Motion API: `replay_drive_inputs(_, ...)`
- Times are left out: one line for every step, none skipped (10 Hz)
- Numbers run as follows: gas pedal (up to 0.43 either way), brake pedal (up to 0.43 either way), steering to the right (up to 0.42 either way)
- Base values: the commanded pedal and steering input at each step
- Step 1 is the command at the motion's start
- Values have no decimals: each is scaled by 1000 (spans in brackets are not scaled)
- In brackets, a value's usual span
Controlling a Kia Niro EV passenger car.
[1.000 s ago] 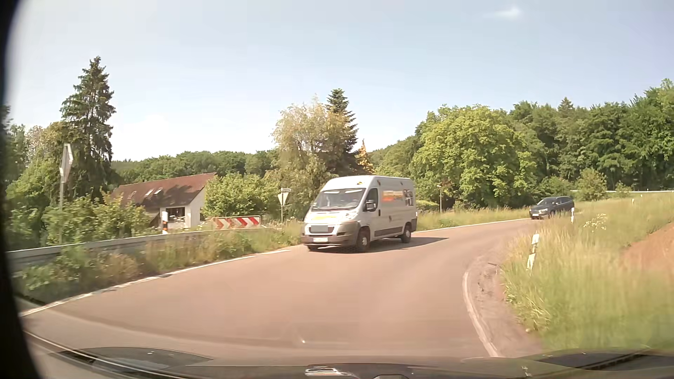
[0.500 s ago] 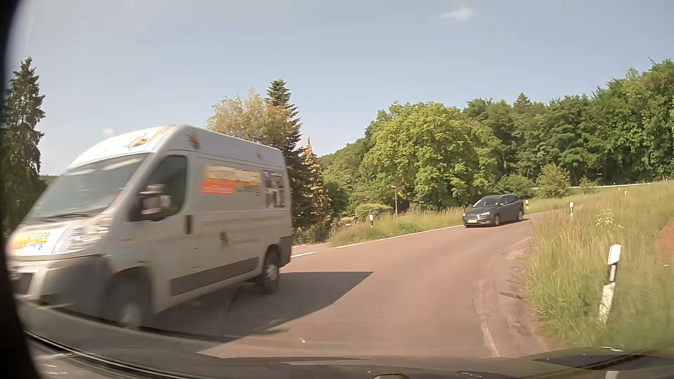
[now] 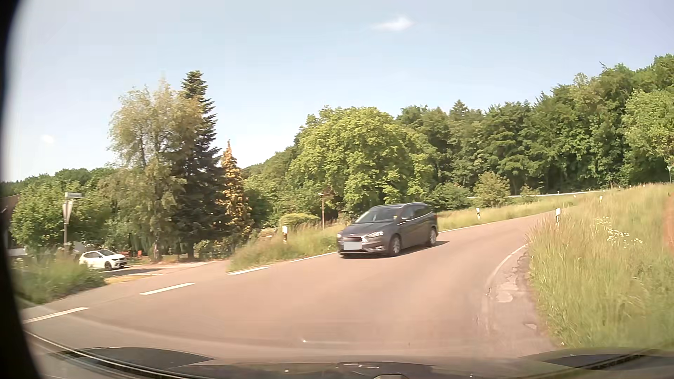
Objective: Follow the waypoints while adhering to traffic rules and regulations
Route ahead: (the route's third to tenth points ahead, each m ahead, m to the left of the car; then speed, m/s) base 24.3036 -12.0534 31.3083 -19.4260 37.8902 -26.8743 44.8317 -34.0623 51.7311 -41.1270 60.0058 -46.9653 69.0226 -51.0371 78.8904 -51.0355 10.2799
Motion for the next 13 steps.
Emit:
replay_drive_inputs(228,0,177)
replay_drive_inputs(240,0,176)
replay_drive_inputs(248,0,172)
replay_drive_inputs(248,0,167)
replay_drive_inputs(248,0,163)
replay_drive_inputs(268,0,161)
replay_drive_inputs(268,0,156)
replay_drive_inputs(268,0,153)
replay_drive_inputs(287,0,153)
replay_drive_inputs(287,0,151)
replay_drive_inputs(287,0,151)
replay_drive_inputs(299,0,150)
replay_drive_inputs(299,0,147)
